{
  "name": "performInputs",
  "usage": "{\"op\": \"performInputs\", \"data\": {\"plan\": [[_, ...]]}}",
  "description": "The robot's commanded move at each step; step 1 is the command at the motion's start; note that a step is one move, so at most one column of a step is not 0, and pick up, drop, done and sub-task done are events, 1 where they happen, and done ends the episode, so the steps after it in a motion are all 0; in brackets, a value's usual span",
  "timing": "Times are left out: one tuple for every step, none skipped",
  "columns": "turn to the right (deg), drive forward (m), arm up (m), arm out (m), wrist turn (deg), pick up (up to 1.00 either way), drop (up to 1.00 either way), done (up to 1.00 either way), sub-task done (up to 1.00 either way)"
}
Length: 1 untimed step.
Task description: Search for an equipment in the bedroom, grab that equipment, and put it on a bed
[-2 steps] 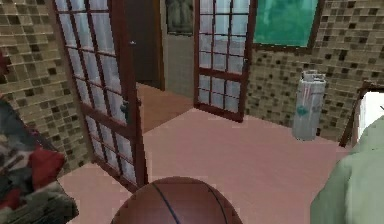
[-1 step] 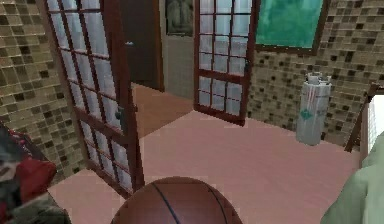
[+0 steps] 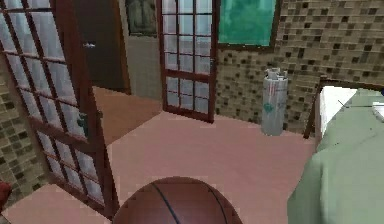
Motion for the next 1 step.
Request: {"op": "performInputs", "data": {"plan": [[0.0,1.0,0.0,0.0,0.0,0.0,0.0,0.0,0.0]]}}
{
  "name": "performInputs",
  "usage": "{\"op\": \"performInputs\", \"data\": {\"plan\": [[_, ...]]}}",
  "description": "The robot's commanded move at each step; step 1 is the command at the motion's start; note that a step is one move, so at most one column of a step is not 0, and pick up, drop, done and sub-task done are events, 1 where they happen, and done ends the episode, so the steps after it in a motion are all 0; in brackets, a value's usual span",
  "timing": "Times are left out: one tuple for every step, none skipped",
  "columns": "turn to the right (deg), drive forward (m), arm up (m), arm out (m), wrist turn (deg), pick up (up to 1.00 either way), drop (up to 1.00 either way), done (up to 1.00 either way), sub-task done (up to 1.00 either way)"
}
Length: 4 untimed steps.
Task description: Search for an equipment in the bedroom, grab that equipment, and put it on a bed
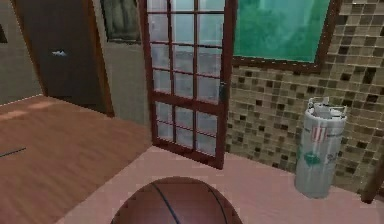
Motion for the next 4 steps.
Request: {"op": "performInputs", "data": {"plan": [[0.0,0.2,0.0,0.0,0.0,0.0,0.0,0.0,0.0],[45.0,0.0,0.0,0.0,0.0,0.0,0.0,0.0,0.0],[24.0,0.0,0.0,0.0,0.0,0.0,0.0,0.0,0.0],[0.0,0.6,0.0,0.0,0.0,0.0,0.0,0.0,0.0]]}}
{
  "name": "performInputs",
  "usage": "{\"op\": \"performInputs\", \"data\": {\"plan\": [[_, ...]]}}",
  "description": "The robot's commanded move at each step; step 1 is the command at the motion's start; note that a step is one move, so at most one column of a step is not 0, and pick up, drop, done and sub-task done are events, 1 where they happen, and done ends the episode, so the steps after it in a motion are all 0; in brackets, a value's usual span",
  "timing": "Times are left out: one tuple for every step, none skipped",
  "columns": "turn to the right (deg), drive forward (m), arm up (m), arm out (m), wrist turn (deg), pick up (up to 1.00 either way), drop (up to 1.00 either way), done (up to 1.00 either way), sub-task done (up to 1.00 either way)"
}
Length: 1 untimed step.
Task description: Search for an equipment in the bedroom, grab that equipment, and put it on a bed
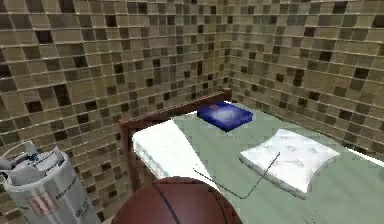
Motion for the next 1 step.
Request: {"op": "performInputs", "data": {"plan": [[-45.0,0.0,0.0,0.0,0.0,0.0,0.0,0.0,0.0]]}}
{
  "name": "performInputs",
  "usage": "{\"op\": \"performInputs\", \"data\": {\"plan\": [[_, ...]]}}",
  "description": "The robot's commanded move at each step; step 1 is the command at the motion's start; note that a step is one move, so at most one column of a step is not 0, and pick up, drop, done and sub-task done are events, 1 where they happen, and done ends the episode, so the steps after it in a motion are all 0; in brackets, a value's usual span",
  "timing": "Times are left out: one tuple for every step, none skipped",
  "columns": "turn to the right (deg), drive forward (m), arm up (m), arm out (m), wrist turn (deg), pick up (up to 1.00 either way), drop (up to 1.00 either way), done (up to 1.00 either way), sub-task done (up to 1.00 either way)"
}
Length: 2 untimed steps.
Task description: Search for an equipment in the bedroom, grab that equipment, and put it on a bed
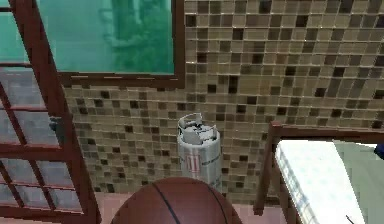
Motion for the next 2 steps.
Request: {"op": "performInputs", "data": {"plan": [[-42.0,0.0,0.0,0.0,0.0,0.0,0.0,0.0,0.0],[45.0,0.0,0.0,0.0,0.0,0.0,0.0,0.0,0.0]]}}
